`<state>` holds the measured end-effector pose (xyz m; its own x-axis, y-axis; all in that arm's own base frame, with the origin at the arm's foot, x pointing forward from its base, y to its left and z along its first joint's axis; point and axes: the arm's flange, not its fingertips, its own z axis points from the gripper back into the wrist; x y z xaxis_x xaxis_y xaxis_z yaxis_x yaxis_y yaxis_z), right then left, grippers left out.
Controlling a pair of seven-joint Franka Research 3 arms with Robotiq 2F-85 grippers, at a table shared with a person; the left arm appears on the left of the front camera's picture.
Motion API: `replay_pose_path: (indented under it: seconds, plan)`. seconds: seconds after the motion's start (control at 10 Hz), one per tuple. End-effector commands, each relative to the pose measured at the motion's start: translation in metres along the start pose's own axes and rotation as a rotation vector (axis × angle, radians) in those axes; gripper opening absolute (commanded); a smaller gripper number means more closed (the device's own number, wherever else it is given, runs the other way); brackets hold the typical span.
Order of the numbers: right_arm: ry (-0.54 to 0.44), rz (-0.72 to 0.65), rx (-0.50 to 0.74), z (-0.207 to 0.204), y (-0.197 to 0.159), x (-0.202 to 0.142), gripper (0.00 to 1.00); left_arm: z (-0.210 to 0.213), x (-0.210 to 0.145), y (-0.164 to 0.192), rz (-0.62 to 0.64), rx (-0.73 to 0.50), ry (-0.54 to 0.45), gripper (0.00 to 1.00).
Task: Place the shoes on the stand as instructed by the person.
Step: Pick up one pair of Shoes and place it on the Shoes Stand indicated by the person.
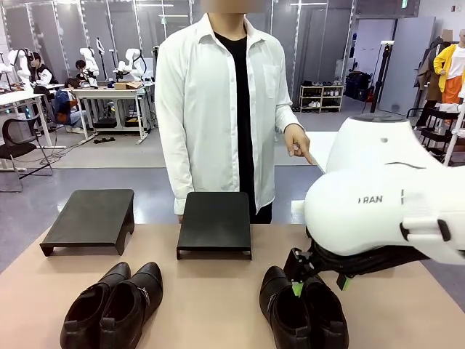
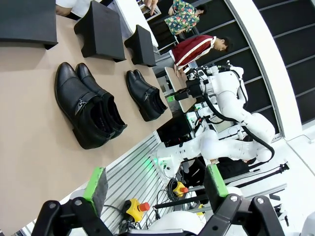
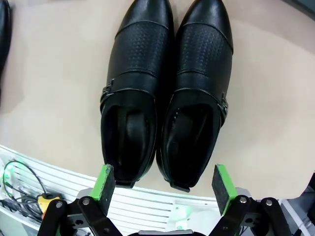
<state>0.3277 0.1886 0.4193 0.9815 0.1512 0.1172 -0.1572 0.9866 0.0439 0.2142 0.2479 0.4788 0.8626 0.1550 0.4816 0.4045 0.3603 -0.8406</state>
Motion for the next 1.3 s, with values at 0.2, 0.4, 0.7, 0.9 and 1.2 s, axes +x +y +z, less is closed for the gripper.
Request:
replay_pose_path:
  seconds: [0.2,0.4,0.7,0.9,1.2]
  plan:
    - [0.016,-0.007,-0.060,-0.040,0.006,-0.017,1.00,0.002,0.000,-0.001,-0.011,-0.010,0.000,1.00]
    - [0.028,-0.003,-0.087,-0.053,0.006,-0.015,1.00,0.002,0.000,-0.001,-0.011,-0.010,0.000,1.00]
    - [0.048,0.004,-0.093,-0.071,0.005,-0.019,1.00,0.002,0.000,-0.001,-0.011,-0.010,0.000,1.00]
    - [0.045,0.001,-0.076,-0.076,0.005,-0.020,1.00,0.002,0.000,-0.001,-0.011,-0.010,0.000,1.00]
    - [0.052,0.010,-0.053,-0.089,0.008,-0.020,0.85,0.002,0.000,-0.001,-0.011,-0.010,0.000,1.00]
